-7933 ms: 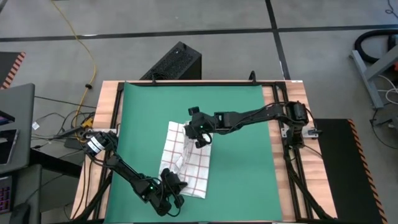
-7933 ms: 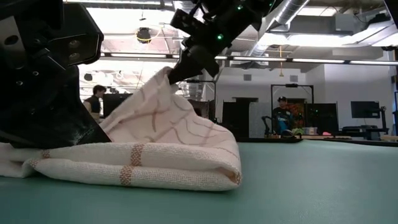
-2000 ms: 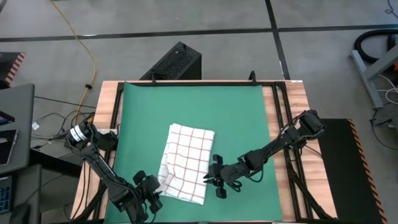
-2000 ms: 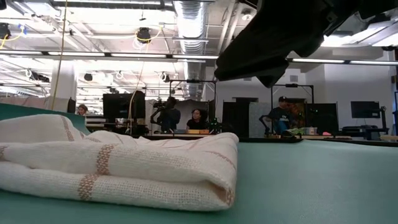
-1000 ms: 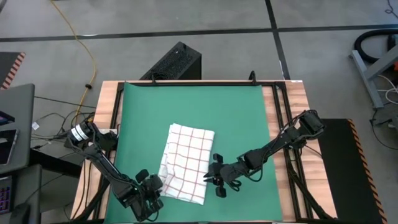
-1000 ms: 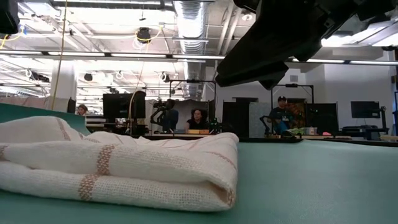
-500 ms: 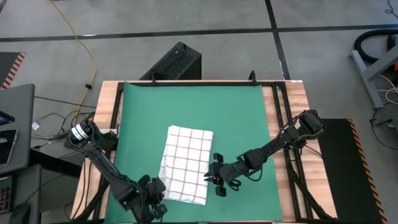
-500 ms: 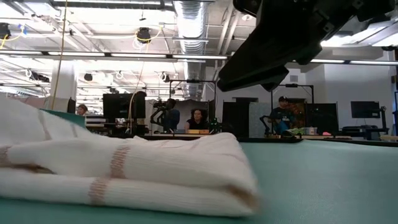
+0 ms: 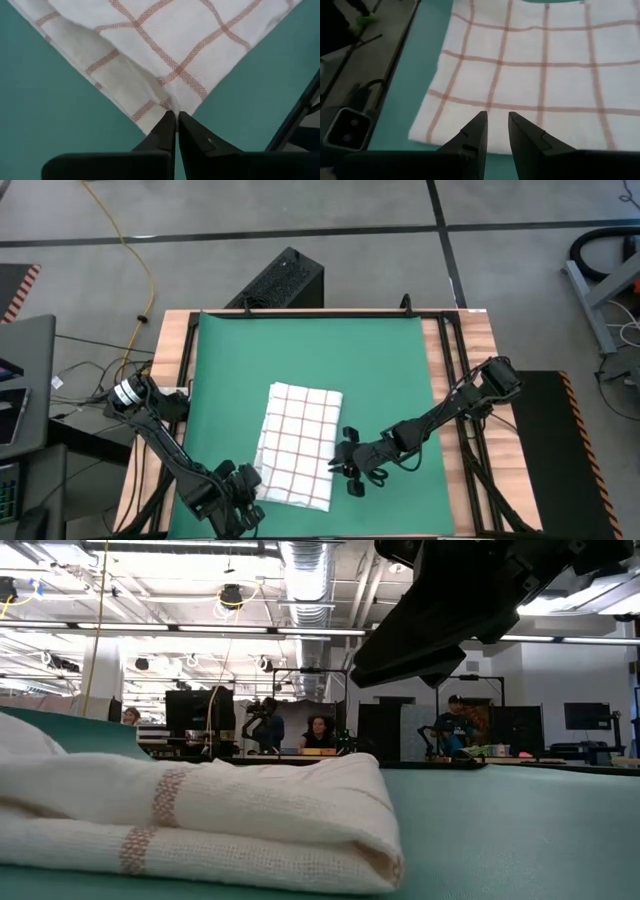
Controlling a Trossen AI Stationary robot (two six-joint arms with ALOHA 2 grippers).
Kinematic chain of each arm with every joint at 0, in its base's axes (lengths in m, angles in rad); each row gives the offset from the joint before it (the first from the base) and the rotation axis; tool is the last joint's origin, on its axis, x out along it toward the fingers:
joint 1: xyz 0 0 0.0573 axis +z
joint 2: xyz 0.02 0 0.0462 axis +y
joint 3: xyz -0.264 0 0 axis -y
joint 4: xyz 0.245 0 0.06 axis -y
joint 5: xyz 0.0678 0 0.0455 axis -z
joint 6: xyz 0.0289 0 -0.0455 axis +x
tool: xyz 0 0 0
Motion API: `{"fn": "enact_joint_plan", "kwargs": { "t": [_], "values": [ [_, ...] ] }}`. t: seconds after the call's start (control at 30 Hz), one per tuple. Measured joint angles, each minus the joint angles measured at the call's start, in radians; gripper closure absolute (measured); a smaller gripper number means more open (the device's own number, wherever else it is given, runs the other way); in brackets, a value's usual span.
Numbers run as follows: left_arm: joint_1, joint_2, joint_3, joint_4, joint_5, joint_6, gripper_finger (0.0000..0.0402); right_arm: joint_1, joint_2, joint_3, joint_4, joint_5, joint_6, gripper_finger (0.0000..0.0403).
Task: Roll towel
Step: Roll the white towel
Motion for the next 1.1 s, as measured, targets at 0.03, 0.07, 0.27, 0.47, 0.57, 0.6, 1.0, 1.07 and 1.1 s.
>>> {"fn": "enact_joint_plan", "kwargs": {
  "t": [0.03,0.07,0.27,0.47,0.57,0.6,1.0,1.07,1.1],
  "values": [
    [0.0,0.0,0.0,0.004,-0.002,0.0,0.0401,-0.003,0.0,0.0,0.004,-0.017,0.0,0.0303],
    [0.0,0.0,0.0,0.009,-0.002,0.0,0.0401,-0.007,0.0,0.0,0.01,-0.029,0.0,0.0303],
    [-0.005,0.009,0.0,0.017,0.024,-0.015,0.0401,-0.027,0.058,0.0,0.084,-0.004,0.0,0.0306],
    [-0.017,0.012,0.0,0.021,0.055,-0.042,0.0401,-0.02,0.166,0.0,0.219,0.03,0.001,0.0307],
    [-0.026,0.012,0.0,0.023,0.057,-0.065,0.0401,-0.013,0.207,0.0,0.277,0.03,0.008,0.0307],
    [-0.026,0.012,0.0,0.025,0.058,-0.07,0.0401,-0.013,0.219,0.001,0.285,0.03,0.015,0.0307],
    [-0.047,0.009,0.019,0.023,0.145,-0.111,0.0401,-0.012,0.289,0.003,0.284,0.014,0.081,0.0307],
    [-0.057,0.007,0.037,0.001,0.13,-0.137,0.0401,-0.012,0.287,0.003,0.285,0.011,0.078,0.0307],
    [-0.064,0.007,0.043,-0.003,0.112,-0.153,0.0401,-0.013,0.287,0.003,0.285,0.011,0.078,0.0307]
  ]
}}
